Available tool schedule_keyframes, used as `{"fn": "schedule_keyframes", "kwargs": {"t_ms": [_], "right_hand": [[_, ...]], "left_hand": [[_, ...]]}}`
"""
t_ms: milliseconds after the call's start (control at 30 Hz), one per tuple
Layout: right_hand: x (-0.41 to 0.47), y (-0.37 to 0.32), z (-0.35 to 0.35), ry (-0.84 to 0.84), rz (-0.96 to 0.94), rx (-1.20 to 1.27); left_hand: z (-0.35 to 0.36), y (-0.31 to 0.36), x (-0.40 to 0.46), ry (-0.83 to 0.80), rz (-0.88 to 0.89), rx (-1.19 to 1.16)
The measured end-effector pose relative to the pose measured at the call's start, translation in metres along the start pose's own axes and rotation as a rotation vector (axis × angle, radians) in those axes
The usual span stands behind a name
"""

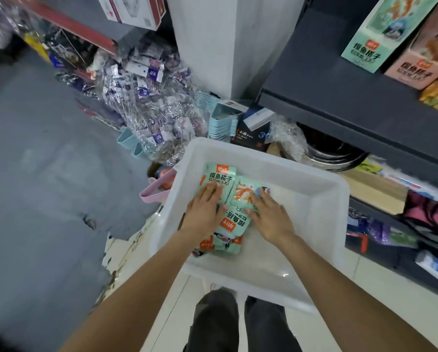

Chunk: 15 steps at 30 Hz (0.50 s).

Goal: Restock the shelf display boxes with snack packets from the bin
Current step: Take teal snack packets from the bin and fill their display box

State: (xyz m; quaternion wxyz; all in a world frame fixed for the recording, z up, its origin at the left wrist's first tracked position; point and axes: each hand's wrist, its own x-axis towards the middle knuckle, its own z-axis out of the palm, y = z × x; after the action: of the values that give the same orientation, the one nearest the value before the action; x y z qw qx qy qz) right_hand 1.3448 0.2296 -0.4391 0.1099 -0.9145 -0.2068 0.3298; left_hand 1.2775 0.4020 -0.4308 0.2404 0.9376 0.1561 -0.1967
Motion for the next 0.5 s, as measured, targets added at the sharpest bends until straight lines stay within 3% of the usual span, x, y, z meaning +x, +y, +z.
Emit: {"fn": "schedule_keyframes", "kwargs": {"t_ms": [133,233,367,500], "right_hand": [[-0.026,0.01,0.008,0.161,0.125,-0.107],[-0.024,0.015,0.007,0.273,0.126,0.088],[-0.004,0.005,-0.003,0.215,0.044,0.309],[0.005,-0.005,-0.008,0.203,0.16,0.259]], "left_hand": [[-0.002,0.006,-0.003,-0.016,0.08,0.033],[-0.001,0.009,-0.004,0.013,0.068,0.019],[-0.006,0.009,-0.001,0.036,-0.011,-0.102],[-0.012,0.012,-0.001,0.155,-0.076,-0.305]]}}
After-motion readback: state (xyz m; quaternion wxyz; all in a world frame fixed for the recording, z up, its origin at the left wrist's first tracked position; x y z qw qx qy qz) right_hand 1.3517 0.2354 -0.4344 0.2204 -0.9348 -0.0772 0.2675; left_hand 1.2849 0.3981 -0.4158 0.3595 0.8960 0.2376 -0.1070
